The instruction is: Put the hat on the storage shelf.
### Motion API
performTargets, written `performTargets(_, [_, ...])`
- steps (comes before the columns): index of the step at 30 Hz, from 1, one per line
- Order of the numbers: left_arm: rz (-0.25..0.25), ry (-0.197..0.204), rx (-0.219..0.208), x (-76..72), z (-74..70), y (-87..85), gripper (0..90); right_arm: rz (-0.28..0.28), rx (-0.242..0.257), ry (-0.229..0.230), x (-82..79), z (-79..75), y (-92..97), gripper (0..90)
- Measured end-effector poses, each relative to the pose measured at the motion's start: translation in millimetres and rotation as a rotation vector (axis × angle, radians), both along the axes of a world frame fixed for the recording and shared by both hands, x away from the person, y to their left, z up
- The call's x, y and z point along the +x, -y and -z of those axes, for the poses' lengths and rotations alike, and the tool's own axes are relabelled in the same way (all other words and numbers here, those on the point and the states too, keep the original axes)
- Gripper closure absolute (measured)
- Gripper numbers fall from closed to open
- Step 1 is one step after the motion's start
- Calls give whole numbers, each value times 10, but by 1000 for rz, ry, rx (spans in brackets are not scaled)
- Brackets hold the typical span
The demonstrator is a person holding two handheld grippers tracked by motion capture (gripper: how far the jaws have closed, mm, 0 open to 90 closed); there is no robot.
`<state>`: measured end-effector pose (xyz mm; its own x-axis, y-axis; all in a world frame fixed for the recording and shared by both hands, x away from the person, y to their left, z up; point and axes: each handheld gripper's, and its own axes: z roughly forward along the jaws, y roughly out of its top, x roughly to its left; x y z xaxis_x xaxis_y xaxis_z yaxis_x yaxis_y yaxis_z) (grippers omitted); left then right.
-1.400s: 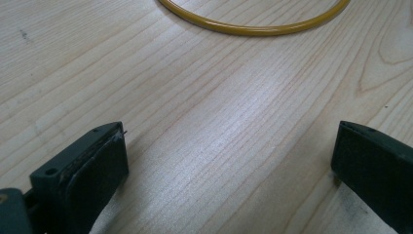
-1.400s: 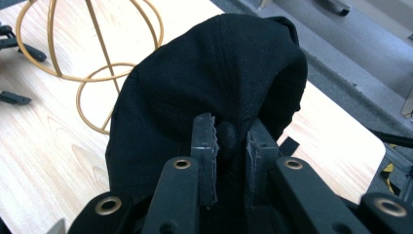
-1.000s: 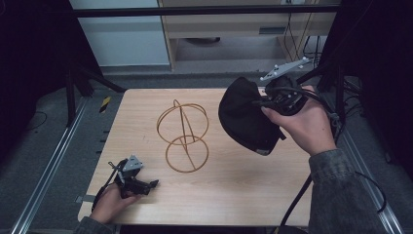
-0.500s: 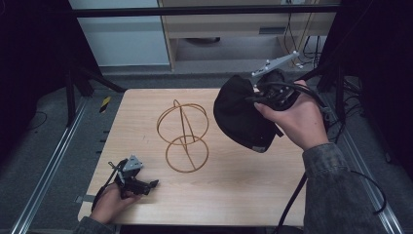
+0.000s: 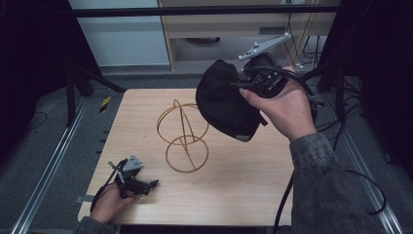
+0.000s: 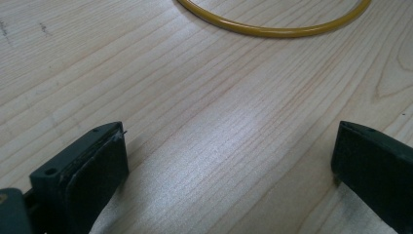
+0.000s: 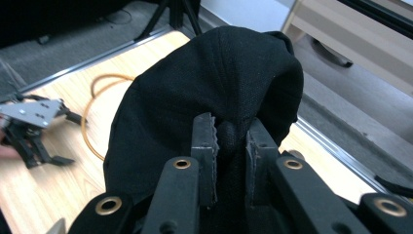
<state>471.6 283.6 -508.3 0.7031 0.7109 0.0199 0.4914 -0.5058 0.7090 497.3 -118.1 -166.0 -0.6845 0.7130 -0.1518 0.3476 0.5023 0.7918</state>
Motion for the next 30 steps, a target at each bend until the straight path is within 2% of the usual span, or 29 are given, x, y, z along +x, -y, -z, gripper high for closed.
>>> performTargets(12, [0,0,0,0,0,0,0,-32,41,17,-1,-47,-194,783])
performTargets(30, [0,1,0,0,1,1,0,-94,49,-3,127,-24,-570,781])
